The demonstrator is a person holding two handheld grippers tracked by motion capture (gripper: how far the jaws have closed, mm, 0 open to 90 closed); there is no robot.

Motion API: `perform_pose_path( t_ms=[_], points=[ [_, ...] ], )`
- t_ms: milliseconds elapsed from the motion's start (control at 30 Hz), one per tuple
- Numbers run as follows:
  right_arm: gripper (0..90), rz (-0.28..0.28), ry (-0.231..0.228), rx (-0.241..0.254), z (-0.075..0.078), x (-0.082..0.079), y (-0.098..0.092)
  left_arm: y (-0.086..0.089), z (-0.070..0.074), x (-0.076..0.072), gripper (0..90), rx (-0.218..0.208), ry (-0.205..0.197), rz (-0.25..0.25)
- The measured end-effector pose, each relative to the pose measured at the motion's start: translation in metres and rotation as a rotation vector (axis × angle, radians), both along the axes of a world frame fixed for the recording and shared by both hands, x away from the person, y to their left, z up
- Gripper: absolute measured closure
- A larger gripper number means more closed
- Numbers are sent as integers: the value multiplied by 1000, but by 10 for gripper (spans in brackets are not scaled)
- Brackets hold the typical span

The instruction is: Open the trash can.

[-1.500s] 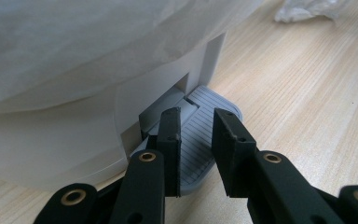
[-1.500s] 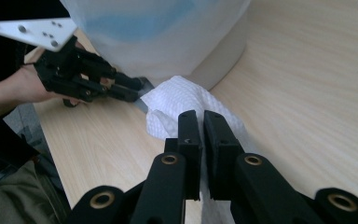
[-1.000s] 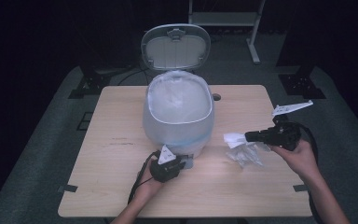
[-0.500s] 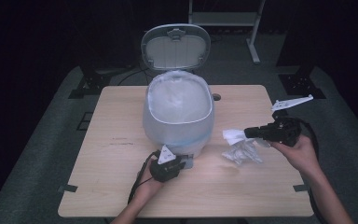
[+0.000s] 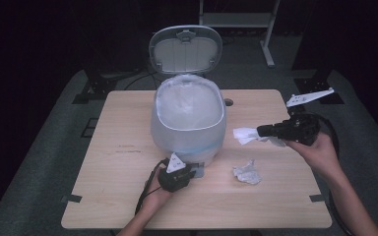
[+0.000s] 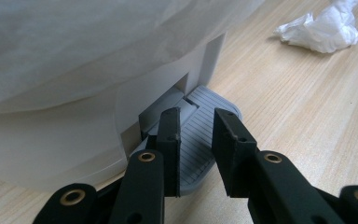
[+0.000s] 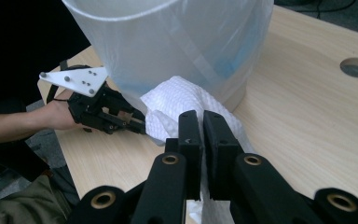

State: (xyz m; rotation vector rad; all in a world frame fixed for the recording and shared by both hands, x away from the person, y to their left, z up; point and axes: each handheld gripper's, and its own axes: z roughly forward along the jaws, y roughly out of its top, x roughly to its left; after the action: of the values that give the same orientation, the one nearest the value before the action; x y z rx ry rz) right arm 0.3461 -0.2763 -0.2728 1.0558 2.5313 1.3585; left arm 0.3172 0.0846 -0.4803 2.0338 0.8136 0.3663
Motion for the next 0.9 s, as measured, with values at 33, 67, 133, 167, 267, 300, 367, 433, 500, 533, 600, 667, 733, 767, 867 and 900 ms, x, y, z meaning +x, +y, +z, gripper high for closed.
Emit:
perform_pose_path(
  t_ms=[33,67,133,167,267,300,367,433,500,533,600,667,733,767,867,900],
  points=[
    [855,1,-1,-1,3,0,1,0,0,0,725,0,0,0],
    [856,3,-5,-1,7,1,2,0,0,0,725,0,0,0],
    [856,5,-11,-4,13,1,3,0,0,0,725,-1,1,0],
    [858,4,-12,-4,15,1,4,0,0,0,725,-1,2,0],
    [858,10,-27,-7,25,1,7,0,0,0,725,0,1,0],
    [858,10,-29,-7,28,1,8,0,0,0,725,0,1,0],
    [858,13,-38,-9,34,1,10,0,0,0,725,3,1,-1],
    [858,16,-43,-12,39,0,11,0,0,0,725,4,1,-1],
    [858,18,-49,-10,44,1,13,0,0,0,725,6,2,-1],
    [858,18,-50,-10,46,1,13,0,0,0,725,6,1,-1],
    [858,22,-56,-8,49,1,15,0,0,0,725,5,2,-1],
    [859,26,-63,-7,53,2,16,0,0,0,725,5,2,-1],
    [858,30,-63,-4,57,3,18,0,0,0,725,4,0,0],
    [858,28,-61,-4,58,3,18,0,0,0,725,4,0,0],
    [858,32,-67,6,65,3,20,0,0,0,725,3,1,-1],
    [858,32,-68,6,66,3,20,0,0,0,725,3,1,0]
  ],
)
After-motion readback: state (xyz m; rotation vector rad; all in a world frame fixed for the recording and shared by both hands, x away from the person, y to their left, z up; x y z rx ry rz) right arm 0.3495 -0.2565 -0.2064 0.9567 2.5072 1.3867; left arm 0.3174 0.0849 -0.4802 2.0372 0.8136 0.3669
